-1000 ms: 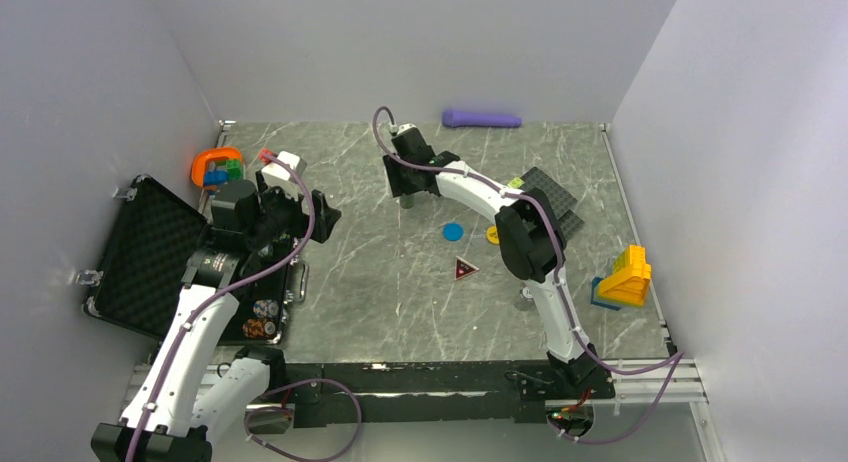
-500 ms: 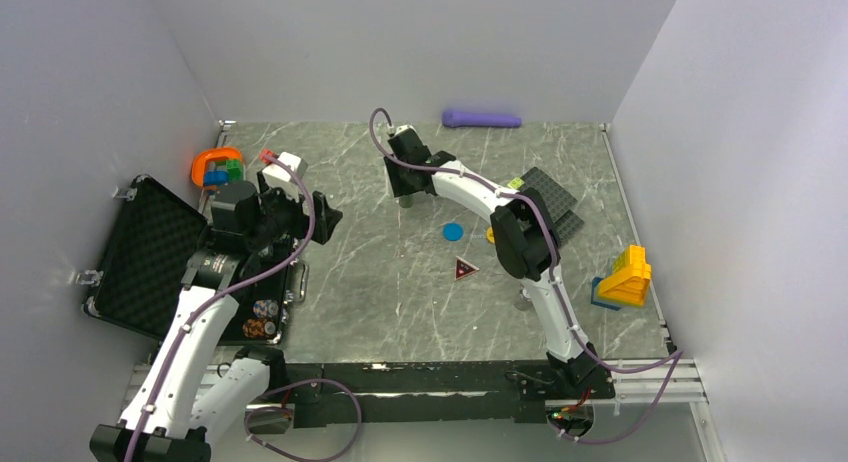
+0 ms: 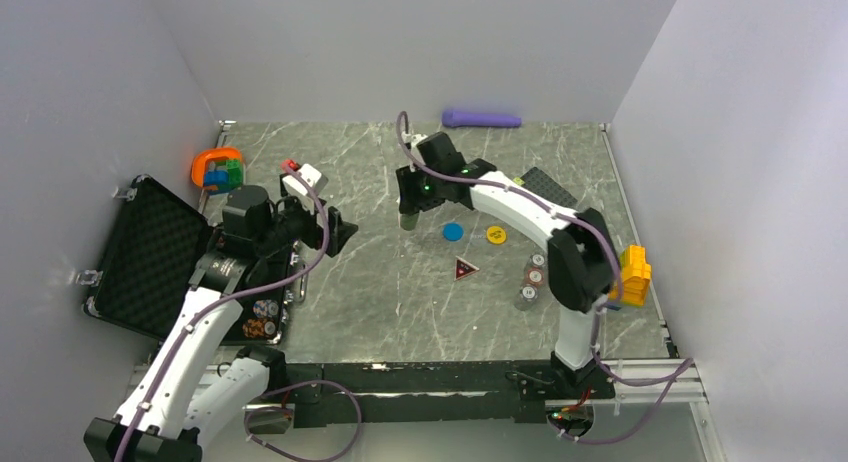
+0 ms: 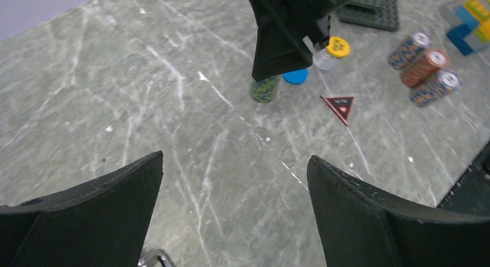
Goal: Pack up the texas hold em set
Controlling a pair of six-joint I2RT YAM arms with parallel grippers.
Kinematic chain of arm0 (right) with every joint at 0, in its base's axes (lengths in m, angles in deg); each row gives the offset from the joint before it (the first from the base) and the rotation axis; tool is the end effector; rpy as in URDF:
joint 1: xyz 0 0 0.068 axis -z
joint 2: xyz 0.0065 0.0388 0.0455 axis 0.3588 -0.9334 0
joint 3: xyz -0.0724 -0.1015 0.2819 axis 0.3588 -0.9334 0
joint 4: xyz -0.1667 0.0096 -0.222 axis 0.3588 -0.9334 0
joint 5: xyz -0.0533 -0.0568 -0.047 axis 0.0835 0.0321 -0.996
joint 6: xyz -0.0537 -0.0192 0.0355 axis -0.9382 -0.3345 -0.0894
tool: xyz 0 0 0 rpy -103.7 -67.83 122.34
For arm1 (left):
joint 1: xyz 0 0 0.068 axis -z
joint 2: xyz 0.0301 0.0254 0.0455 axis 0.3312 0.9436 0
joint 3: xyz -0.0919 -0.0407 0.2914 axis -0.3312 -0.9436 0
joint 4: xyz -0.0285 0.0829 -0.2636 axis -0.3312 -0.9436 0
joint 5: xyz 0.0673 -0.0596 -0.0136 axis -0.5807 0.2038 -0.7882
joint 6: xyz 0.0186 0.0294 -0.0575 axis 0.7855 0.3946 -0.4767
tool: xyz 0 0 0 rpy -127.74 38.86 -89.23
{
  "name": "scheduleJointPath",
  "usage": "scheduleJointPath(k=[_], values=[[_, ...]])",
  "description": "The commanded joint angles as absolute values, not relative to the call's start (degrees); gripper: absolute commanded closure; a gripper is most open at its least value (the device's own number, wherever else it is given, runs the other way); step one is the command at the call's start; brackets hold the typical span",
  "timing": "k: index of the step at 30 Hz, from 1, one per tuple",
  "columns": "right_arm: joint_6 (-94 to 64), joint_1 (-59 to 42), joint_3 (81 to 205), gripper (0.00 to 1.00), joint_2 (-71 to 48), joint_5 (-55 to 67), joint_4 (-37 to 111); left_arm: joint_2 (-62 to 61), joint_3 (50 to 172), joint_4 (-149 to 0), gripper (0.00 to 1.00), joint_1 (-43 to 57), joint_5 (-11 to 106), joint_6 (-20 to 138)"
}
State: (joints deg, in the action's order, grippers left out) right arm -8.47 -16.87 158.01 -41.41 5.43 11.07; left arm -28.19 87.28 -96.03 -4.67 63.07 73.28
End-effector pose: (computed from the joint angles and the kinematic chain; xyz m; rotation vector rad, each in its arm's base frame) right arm 0.3761 0.3009 0.2637 -0.5815 2.3925 0.5490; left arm 0.1839 -0.0706 0.3609 0.5634 1.8159 -0.5376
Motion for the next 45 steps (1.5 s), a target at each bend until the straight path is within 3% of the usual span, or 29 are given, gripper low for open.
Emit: scheduleJointPath(k=[1,11,15,24,30,39,44,45], values=[[-6.3,-16.0,151.5,1.00,-29.6,22.3,17.0,-28.8,85.9,-92.0,0.02,-2.1,71.2,76.2],[5.7,-15.6,139.1,1.00,-18.0,49.2,26.8,-25.4,85.3,-92.2,0.01,6.5,71.9,78.2],[9.0,-15.7,136.6,1.00,-14.6,51.2,31.0,-23.7,85.3,-92.1,0.01,9.1,72.4,77.8],[15.5,-16.1,131.5,1.00,-11.5,52.7,41.7,-20.9,85.0,-89.6,0.10,11.5,76.8,74.8],[15.3,-17.0,131.6,1.00,-11.0,52.6,42.3,-19.0,85.8,-90.0,0.26,12.6,77.0,74.1],[14.2,-18.0,132.1,1.00,-11.5,51.4,41.4,-18.1,86.0,-90.1,0.33,13.6,74.1,73.2],[14.4,-18.4,131.6,1.00,-11.8,51.0,42.2,-16.8,86.4,-89.6,0.49,13.9,74.3,71.6],[14.3,-18.4,131.6,1.00,-11.8,50.9,42.2,-16.4,86.6,-89.6,0.56,13.9,74.4,71.4]])
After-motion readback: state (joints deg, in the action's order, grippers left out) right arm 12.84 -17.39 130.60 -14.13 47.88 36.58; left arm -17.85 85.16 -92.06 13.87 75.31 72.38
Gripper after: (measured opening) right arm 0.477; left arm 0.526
